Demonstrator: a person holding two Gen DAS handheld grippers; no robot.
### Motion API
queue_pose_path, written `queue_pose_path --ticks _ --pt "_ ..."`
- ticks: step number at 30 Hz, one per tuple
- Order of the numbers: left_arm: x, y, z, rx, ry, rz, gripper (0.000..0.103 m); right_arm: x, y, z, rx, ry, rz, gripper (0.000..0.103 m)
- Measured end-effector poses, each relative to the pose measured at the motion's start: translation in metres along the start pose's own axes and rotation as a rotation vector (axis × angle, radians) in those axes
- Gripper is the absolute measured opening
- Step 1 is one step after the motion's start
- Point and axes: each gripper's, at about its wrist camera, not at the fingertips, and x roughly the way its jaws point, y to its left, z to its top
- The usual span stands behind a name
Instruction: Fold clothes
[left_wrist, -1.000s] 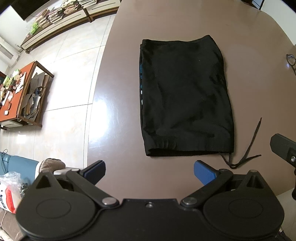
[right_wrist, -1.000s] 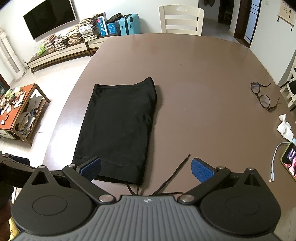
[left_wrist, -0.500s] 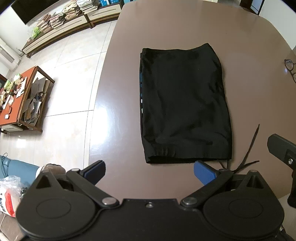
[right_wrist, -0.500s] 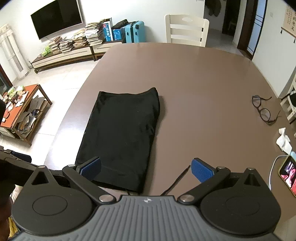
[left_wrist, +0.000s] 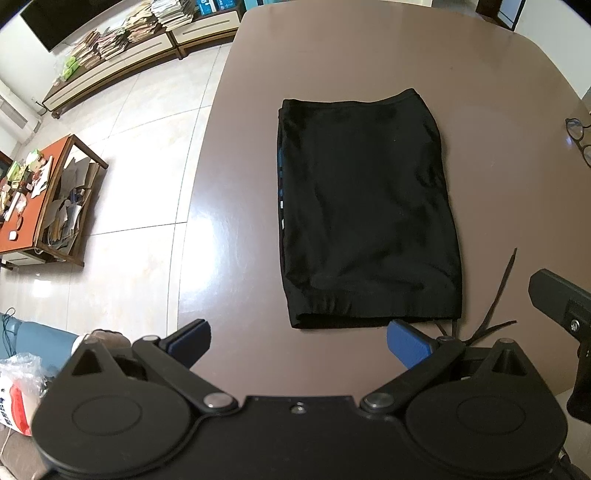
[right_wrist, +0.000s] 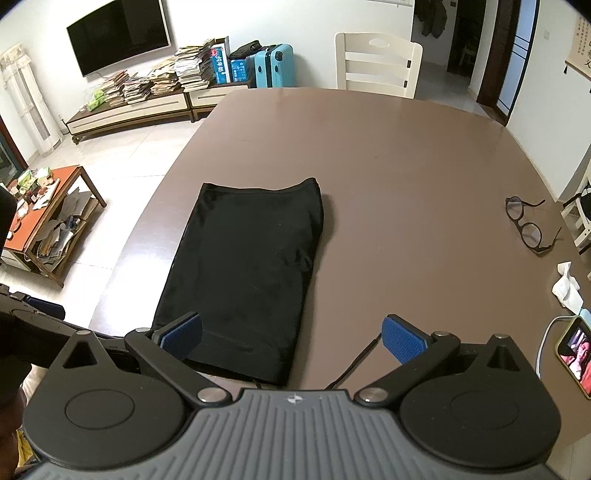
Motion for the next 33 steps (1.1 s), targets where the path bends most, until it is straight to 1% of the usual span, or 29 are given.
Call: queue_pose_path --ticks 33 --pt "0.0082 -0.0016 0.0086 0.019 0.021 -0.016 0.102 0.0057 0.0023 0.0024 0.015 0.012 -0.011 0.103"
